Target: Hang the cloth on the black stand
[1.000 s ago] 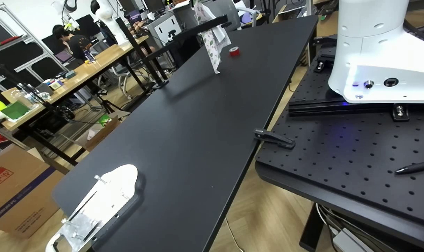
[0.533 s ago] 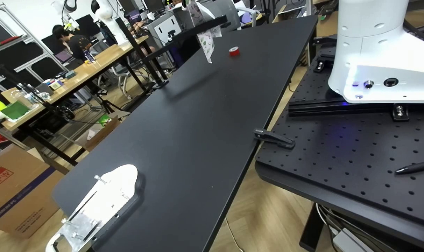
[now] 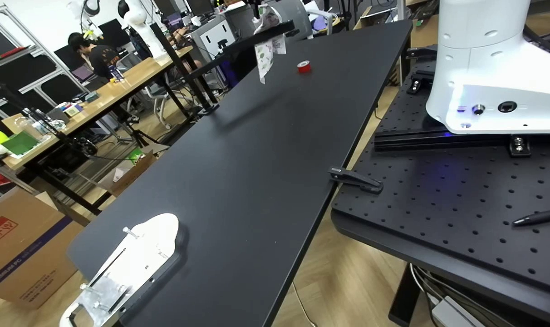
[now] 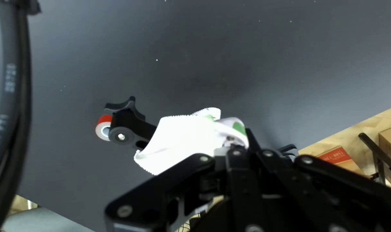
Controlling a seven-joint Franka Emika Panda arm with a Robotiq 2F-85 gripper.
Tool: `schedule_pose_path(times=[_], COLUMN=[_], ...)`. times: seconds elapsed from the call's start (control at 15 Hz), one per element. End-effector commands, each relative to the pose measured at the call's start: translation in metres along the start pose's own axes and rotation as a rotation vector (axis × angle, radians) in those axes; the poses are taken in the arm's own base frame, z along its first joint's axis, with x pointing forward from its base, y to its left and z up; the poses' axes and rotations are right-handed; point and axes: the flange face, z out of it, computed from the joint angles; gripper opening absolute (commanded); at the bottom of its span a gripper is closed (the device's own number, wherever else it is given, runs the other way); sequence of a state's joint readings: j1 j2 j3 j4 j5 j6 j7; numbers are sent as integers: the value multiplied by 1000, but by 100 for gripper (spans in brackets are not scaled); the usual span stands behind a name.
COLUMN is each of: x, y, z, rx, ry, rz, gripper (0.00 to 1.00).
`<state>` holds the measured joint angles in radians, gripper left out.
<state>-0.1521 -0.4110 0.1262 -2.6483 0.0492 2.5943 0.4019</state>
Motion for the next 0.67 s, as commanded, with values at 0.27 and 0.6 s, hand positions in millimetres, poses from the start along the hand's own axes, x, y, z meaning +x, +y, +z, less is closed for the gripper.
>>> schedule_pose_path(times=[0.27,0.6], x=[3,-5], y=[32,47], z=[50,97], rx=[-134,-234], ry=[-99,-165], rz=[53,41], gripper=[1,1])
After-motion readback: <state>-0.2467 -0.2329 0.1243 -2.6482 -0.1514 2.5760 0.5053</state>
